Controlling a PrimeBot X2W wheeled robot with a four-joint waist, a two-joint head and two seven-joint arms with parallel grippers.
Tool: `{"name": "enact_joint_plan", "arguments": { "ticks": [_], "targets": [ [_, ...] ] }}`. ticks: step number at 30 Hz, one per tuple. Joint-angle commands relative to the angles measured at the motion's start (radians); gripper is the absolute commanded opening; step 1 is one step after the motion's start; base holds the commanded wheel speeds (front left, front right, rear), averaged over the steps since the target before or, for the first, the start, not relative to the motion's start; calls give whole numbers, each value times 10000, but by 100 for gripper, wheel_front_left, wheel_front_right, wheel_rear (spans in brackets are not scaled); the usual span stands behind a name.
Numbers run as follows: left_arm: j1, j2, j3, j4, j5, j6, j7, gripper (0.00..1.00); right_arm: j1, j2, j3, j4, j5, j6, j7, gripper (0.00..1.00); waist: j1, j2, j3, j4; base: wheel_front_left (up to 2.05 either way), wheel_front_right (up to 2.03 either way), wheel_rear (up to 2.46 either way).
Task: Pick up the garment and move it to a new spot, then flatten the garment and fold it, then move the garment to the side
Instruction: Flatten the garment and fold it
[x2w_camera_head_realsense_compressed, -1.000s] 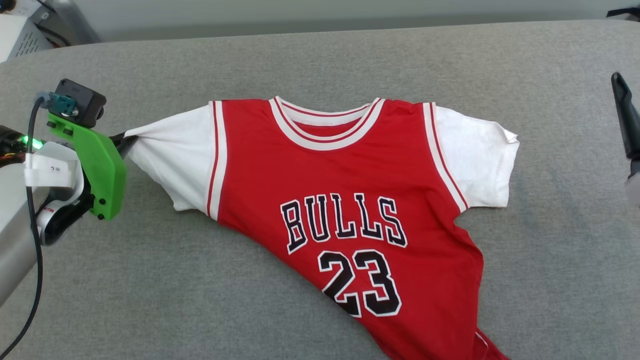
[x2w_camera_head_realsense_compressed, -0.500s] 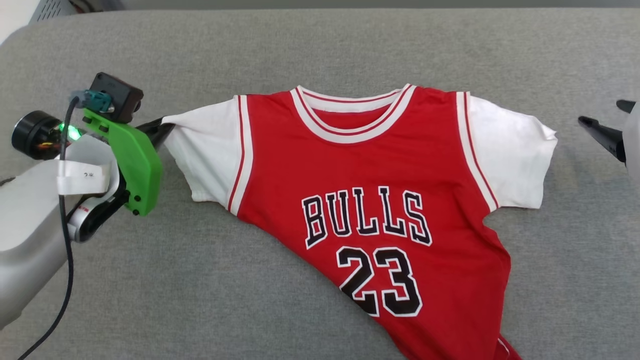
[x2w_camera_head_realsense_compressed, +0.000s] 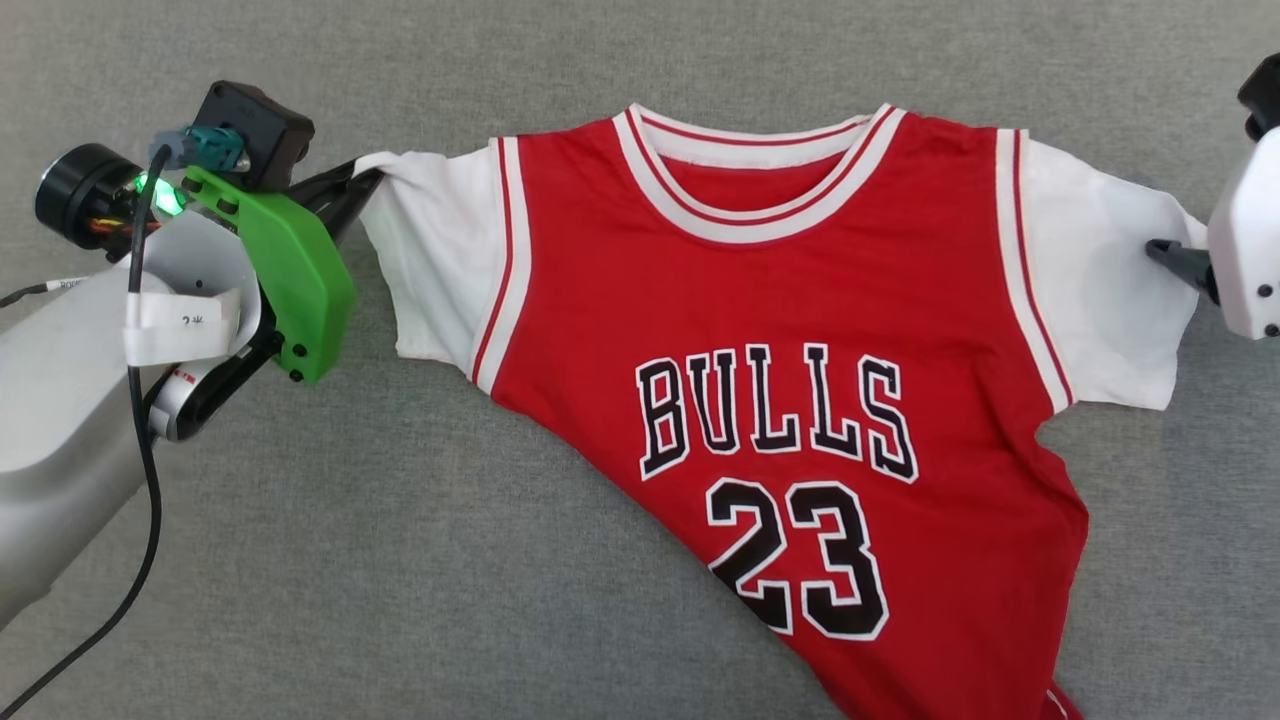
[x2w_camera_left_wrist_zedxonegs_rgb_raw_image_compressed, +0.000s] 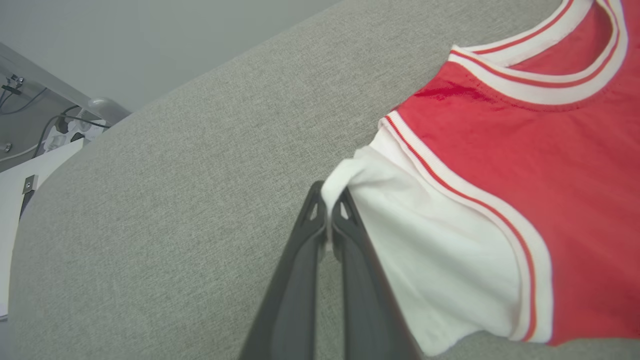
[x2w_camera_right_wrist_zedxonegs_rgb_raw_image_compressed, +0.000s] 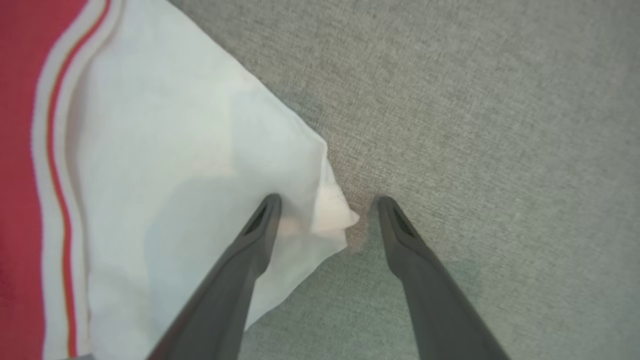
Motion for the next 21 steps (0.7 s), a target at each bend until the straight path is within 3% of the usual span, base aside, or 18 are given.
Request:
{"name": "enact_joint_plan", "arguments": {
  "ticks": [1, 6, 7, 8, 21],
  "targets": [
    [-247, -75, 35, -69, 231, 150, -95, 0, 60, 169, 682, 407, 106, -9, -15, 100, -1, -1, 343, 149, 0, 0, 0],
    [-252, -57, 30, -44, 236, 153, -134, 0, 249, 244, 1384, 637, 610, -9, -206, 100, -1, -1, 361, 80, 0, 0, 0],
    [-240, -44, 30, -29, 219, 143, -138, 0, 220, 247, 1471, 632, 658, -9, -324, 35, -1, -1, 343, 53, 0, 0, 0],
    [-223, -26, 30, -3, 198, 132, -142, 0, 172, 243, 1562, 637, 750, -9, -462, 0, -1, -1, 309, 15, 0, 0, 0],
    [-226, 220, 153, 165, 483, 191, -907, 0, -996, -112, 1717, 277, 1084, -9, -4226, 0, -1, -1, -1083, -406, 0, 0, 0]
  ]
}}
